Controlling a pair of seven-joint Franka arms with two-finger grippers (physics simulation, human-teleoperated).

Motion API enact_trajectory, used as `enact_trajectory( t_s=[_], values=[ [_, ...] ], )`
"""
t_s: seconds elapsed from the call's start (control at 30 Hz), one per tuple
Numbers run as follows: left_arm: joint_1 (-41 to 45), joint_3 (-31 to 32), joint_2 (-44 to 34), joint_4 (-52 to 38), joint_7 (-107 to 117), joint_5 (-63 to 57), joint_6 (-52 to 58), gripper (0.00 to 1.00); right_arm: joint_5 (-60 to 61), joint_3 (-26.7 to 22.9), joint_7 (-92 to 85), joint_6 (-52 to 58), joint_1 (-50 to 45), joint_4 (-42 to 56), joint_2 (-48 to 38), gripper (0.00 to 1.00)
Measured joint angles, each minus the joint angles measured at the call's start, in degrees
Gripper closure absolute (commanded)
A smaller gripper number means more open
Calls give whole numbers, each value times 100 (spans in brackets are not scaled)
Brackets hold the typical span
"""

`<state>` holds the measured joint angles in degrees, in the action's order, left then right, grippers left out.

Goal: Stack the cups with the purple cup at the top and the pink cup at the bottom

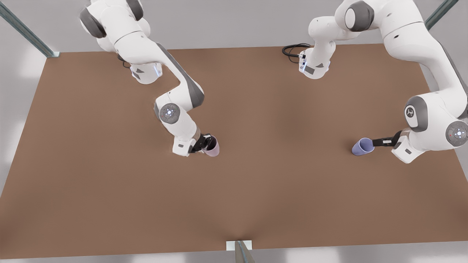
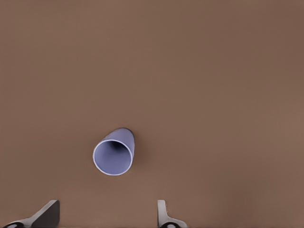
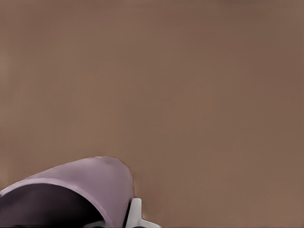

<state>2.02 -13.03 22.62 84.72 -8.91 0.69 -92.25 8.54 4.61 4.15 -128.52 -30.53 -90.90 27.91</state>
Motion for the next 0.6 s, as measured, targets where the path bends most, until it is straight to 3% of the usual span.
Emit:
enact_trajectory(
  t_s=[0.2, 0.33, 0.6],
  values=[
    [-355, -109, 177, 921, -583, 251, -1015, 0, 36, -378, 1556, 917, -1401, 3445, 2578, 79],
    [-603, -117, 403, 1443, -1060, 524, -1775, 0, 40, -525, 2489, 1199, -1636, 3926, 3165, 79],
    [-693, -185, 622, 1788, -1920, 666, -2682, 0, 48, -567, 3852, 1378, -1702, 3957, 3243, 79]
  ],
)
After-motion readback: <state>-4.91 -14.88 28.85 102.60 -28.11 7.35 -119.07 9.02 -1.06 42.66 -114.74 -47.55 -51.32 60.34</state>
